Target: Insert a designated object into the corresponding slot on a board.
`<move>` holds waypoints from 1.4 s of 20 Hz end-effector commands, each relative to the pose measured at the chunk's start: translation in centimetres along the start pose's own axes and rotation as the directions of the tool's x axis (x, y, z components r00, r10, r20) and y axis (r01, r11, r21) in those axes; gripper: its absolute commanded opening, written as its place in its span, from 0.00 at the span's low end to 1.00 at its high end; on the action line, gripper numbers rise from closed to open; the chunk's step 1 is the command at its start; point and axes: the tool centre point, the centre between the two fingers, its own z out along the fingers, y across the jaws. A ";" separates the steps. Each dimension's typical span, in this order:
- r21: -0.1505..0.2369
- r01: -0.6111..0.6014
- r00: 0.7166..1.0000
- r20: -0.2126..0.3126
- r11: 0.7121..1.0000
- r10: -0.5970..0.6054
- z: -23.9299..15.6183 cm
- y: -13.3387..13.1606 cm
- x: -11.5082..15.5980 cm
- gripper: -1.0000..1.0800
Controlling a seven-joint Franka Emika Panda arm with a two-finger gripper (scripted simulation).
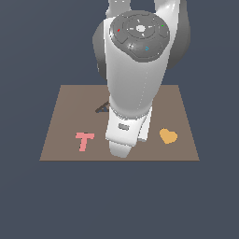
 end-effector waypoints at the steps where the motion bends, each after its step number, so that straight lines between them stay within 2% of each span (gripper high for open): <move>1: -0.001 0.074 0.997 0.000 0.997 -0.074 -0.1 -0.7 0.8 0.00; 9: 0.000 0.205 0.979 0.000 0.979 -0.205 -0.1 -2.2 2.2 0.00; 20: 0.000 0.220 0.976 0.000 0.976 -0.220 0.9 -2.4 2.3 0.00; 21: 0.000 0.220 0.976 0.000 0.976 -0.220 0.9 -2.4 2.3 0.96; 28: 0.000 0.220 0.976 0.000 0.976 -0.220 0.9 -2.4 2.3 0.96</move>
